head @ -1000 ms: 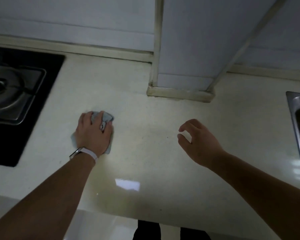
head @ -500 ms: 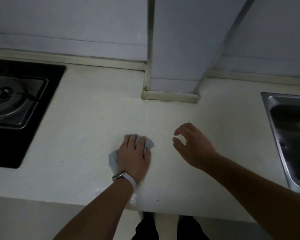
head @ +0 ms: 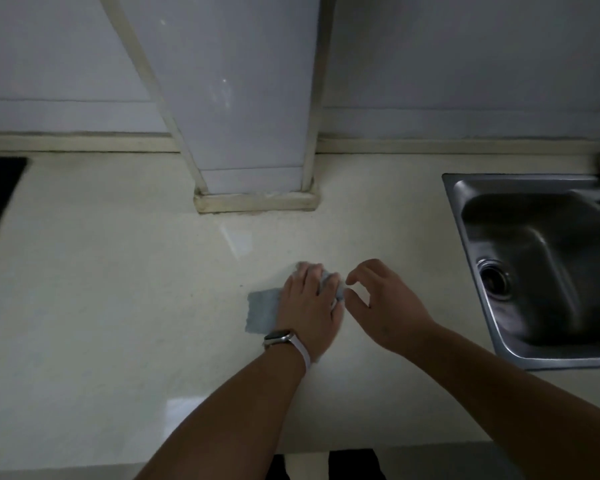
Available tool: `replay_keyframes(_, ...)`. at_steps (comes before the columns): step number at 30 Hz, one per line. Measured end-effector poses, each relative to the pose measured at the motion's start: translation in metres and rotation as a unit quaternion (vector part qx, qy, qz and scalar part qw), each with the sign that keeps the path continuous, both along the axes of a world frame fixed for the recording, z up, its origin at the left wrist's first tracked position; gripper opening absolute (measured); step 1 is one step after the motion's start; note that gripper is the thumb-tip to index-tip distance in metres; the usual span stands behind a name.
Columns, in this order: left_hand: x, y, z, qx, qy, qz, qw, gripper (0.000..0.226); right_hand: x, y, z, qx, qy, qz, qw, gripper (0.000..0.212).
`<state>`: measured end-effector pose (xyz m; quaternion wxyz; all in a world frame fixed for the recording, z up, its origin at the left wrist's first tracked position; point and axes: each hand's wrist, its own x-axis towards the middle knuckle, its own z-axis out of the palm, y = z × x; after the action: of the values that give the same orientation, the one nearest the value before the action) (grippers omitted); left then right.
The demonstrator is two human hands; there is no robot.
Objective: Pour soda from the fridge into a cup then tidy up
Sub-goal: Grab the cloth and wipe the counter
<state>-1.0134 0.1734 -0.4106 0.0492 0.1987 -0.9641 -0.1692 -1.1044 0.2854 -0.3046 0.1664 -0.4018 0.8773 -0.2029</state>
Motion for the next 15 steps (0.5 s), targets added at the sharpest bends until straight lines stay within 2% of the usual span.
replay_keyframes(11,-0.029,-0.01,0.022,0.054,-0.009,0.024,0.998,0.028,-0.039,0.026,0.023,-0.009,-0.006,-0.008,1.0,0.026)
replay_keyframes(15,-0.049,-0.02,0.05,0.082,0.024,0.01,0.996,0.024,-0.049,0.023,0.032,-0.037,-0.014,-0.01,0.999,0.025)
